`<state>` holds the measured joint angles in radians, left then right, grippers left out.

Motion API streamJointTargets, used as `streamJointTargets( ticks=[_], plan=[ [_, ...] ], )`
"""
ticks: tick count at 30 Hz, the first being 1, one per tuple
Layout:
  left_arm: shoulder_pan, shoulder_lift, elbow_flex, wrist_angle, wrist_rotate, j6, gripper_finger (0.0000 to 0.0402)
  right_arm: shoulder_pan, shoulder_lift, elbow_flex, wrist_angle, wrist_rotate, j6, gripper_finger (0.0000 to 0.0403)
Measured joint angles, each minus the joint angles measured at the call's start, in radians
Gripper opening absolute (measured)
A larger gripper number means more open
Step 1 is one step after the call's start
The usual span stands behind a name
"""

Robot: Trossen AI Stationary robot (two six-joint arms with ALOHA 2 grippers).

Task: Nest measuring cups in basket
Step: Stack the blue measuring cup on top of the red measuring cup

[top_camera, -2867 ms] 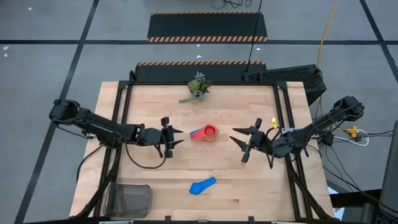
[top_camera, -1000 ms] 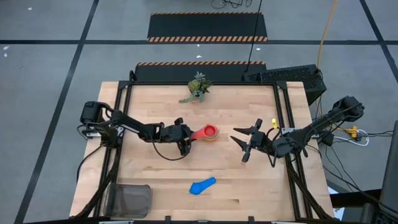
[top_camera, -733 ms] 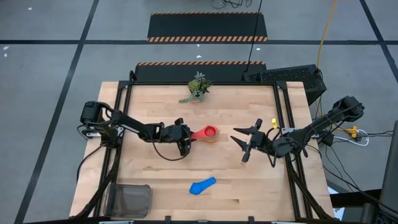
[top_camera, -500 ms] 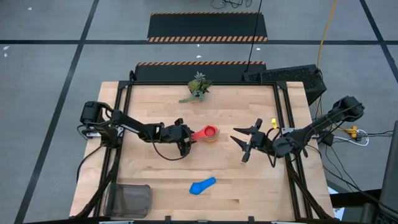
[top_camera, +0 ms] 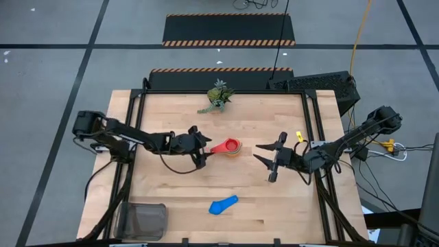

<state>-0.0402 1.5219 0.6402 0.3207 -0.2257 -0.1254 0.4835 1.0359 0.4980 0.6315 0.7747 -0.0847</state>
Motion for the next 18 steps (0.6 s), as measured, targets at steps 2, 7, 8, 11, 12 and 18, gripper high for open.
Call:
streamJointTargets(
  ticks=[2,7,8,11,12,18],
  plan=[
    [-0.018,-0.048,-0.001,-0.053,-0.006,0.012,0.0282,0.0,0.0,0.0,-0.003,-0.022,-0.007,0.0155],
    [-0.093,-0.122,-0.001,-0.105,-0.039,0.023,0.0262,0.003,0.0,0.0,-0.052,-0.052,0.024,0.0155],
    [-0.113,-0.127,0.0,-0.1,-0.051,0.031,0.0259,0.003,0.0,0.0,-0.062,-0.07,0.035,0.0155],
    [-0.182,-0.138,-0.001,-0.101,-0.095,0.049,0.0251,0.003,0.01,0.0,-0.087,-0.125,0.076,0.0155],
    [-0.204,-0.138,-0.001,-0.095,-0.112,0.055,0.0249,0.006,0.02,0.0,-0.092,-0.13,0.086,0.0155],
    [-0.33,-0.137,-0.001,-0.073,-0.261,0.041,0.0246,0.033,0.128,0.002,-0.066,-0.219,0.143,0.0155]
  ],
)
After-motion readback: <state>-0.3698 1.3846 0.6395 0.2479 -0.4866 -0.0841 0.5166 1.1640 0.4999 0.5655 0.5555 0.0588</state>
